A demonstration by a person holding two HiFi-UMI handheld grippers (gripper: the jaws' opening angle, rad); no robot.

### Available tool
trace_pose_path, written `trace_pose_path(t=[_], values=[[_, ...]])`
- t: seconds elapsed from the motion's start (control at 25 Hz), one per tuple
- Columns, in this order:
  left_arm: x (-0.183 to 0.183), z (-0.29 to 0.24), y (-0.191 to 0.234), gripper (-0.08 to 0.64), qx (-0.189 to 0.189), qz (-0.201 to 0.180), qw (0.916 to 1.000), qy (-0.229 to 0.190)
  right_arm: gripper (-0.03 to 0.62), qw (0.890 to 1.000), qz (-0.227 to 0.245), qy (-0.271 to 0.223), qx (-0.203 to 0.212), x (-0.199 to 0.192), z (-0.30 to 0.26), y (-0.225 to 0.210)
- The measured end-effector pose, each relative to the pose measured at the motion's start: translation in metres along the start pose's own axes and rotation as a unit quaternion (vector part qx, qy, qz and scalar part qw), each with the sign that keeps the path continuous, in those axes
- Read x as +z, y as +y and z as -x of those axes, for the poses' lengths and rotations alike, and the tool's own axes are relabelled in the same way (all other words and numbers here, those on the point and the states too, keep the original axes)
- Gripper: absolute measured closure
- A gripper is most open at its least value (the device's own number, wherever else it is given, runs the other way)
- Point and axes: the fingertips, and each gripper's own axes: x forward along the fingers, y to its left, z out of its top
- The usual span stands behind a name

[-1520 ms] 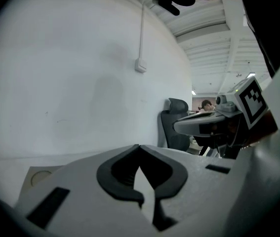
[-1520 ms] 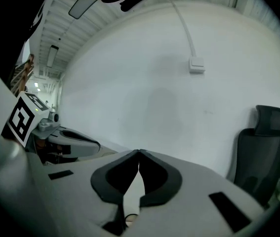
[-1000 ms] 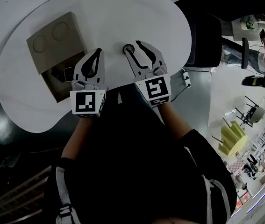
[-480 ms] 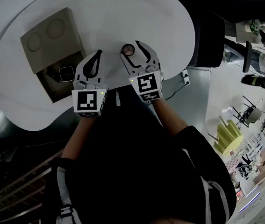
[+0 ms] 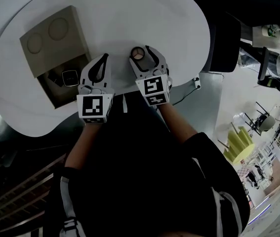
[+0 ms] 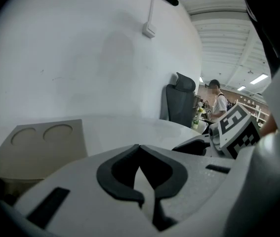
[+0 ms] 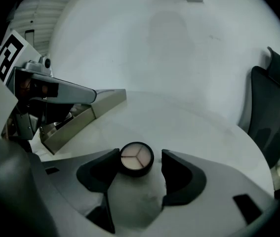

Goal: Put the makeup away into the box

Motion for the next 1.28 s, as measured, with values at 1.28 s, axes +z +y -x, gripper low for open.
trace_pose_path(t=[1.28], values=[[0.052,0.073,0.018,0.552,0.055,-0.01,0.9942,-0.092,0.36,0.99,0.035,-0.128,-0.057,0.109,0.064,0.018]])
